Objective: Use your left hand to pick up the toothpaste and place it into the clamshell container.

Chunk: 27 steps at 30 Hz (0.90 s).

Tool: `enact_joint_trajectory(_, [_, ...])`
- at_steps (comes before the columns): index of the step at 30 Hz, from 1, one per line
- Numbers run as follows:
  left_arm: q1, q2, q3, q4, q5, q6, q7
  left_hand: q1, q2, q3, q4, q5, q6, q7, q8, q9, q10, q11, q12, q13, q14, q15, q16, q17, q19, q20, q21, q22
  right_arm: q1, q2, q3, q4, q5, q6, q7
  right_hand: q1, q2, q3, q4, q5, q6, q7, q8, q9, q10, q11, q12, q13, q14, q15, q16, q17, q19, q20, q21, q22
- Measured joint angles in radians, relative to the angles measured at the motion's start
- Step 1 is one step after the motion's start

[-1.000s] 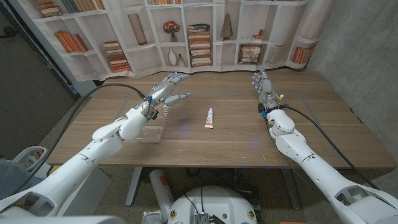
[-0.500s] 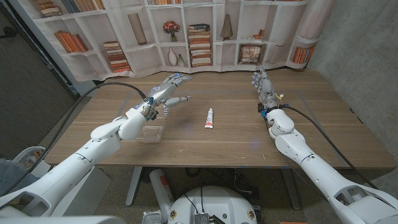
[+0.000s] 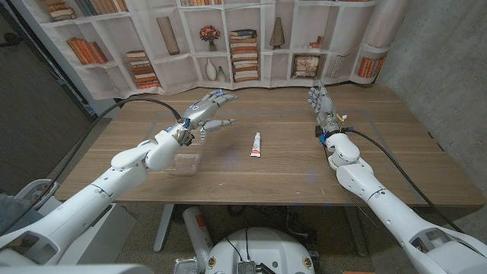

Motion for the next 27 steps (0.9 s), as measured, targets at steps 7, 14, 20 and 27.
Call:
enact_joint_trajectory(7, [-0.012, 0.006, 0.006, -0.007, 0.012, 0.006, -0.015, 0.009, -0.001, 0.003, -0.003, 0.0, 0.0, -0.011, 0.0, 0.0, 0.001, -0.009, -0.004, 0.0, 0.0, 0.0, 0.0, 0.0, 0.0, 0.0, 0.0, 0.0, -0.001, 0.0, 0.001, -0.001, 0.0, 0.0, -0.001, 0.0, 0.0, -0.003, -0.003, 0.0, 0.0, 0.0, 0.0, 0.0, 0.0, 0.0, 0.0, 0.0, 0.0, 0.0, 0.0, 0.0, 0.0, 0.0, -0.008, 0.0])
enact_joint_trajectory(14, [-0.02, 0.016, 0.014, -0.018, 0.024, 0.016, -0.035, 0.021, -0.005, 0.005, -0.004, 0.0, 0.001, -0.012, -0.007, 0.0, 0.001, -0.009, -0.007, 0.0, 0.0, 0.0, 0.0, 0.0, 0.0, 0.0, -0.011, 0.0, -0.001, 0.001, 0.002, 0.0, 0.0, 0.005, -0.001, 0.0, 0.0, -0.003, -0.003, -0.007, 0.0, 0.0, 0.0, 0.0, 0.0, 0.0, 0.0, 0.005, 0.004, -0.004, 0.0, 0.0, 0.0, 0.0, -0.008, 0.0])
enact_joint_trajectory(20, [-0.022, 0.025, 0.02, -0.031, 0.034, 0.025, -0.051, 0.04, -0.005, 0.007, -0.007, 0.0, -0.003, -0.016, -0.007, 0.0, 0.001, -0.009, -0.011, 0.0, 0.0, 0.0, -0.008, 0.0, 0.0, 0.0, -0.011, 0.0, 0.001, 0.004, 0.004, 0.006, 0.001, 0.011, 0.0, 0.0, 0.0, -0.003, -0.003, -0.007, 0.0, 0.0, 0.0, 0.0, 0.0, 0.0, 0.0, 0.005, 0.004, -0.004, 0.001, 0.0, 0.0, 0.0, -0.015, 0.0])
enact_joint_trajectory(27, [-0.028, 0.038, 0.03, -0.043, 0.058, 0.033, -0.064, 0.051, -0.001, 0.011, -0.011, 0.0, -0.006, -0.019, -0.007, 0.0, 0.001, -0.009, -0.012, 0.0, 0.0, 0.0, -0.008, 0.0, 0.0, 0.0, -0.019, 0.0, 0.003, 0.006, 0.006, 0.01, 0.002, 0.017, 0.001, 0.0, 0.0, -0.006, -0.006, -0.007, 0.0, 0.0, 0.0, 0.0, 0.0, 0.0, 0.0, 0.005, 0.004, -0.004, 0.001, 0.0, 0.0, 0.0, -0.015, 0.0])
